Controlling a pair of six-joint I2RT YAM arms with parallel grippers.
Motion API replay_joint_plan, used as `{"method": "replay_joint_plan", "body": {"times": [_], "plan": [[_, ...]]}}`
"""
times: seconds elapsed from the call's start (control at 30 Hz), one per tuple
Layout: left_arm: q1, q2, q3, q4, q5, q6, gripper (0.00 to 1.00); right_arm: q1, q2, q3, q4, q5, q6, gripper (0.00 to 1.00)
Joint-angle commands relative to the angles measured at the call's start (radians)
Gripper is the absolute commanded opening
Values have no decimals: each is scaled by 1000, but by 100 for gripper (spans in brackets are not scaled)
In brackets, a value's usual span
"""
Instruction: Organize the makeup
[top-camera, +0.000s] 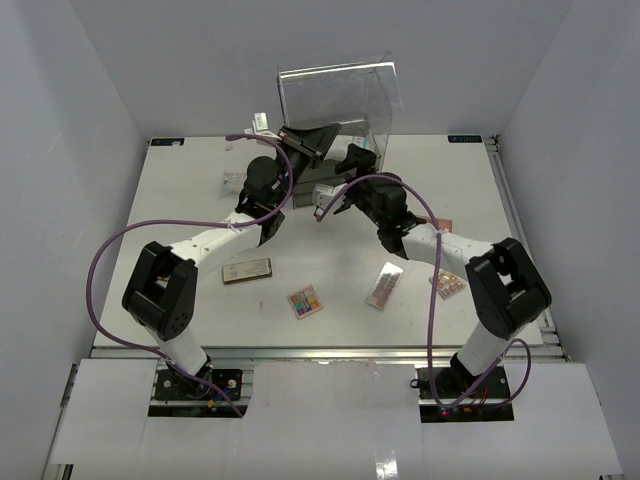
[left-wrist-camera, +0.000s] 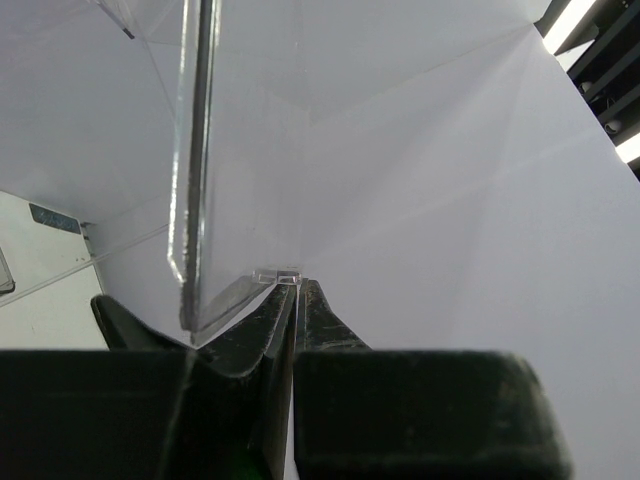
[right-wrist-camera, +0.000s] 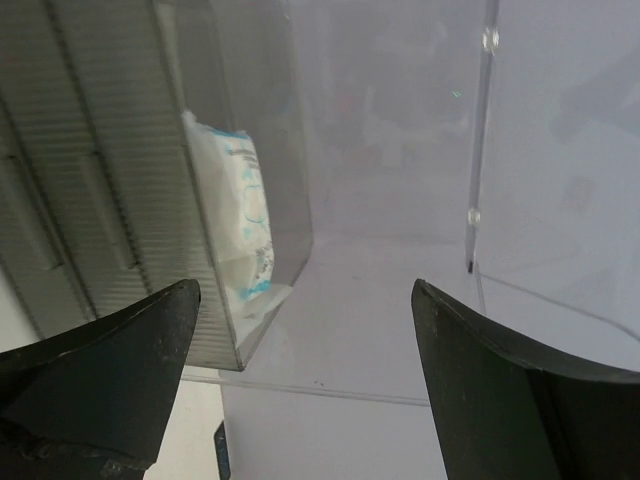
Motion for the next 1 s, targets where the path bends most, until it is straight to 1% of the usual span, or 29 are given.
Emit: {"method": "replay_joint_plan", "body": {"times": [0.0,0.03,0.07,0.13,0.23,0.33,0.53,0.77,0.97], "plan": [[9,-56,40,19,-17,5,0,19,-112,42,-515,-163,8,87],[9,-57,39,18,-17,5,0,19,-136,47,-640,-200,7,83],[9,-59,38,16,-18,6,0,20,-166,34,-720,-226,6,80],[9,-61,31,13,-20,7,0,26,-196,9,-752,-257,8,77],[9,-73,15,13,-29,8,0,34,-303,-83,-737,-197,39,76],[9,-69,6,17,-27,1,0,25,-365,-115,-675,-118,61,75],[9,-62,-4,14,-23,-12,0,-16,-411,-71,-540,21,82,76],[9,-65,-32,14,-22,-12,0,-23,-393,-39,-311,151,35,80],[9,-54,-46,20,-18,-19,0,-23,-359,-10,-163,190,-5,82]]}}
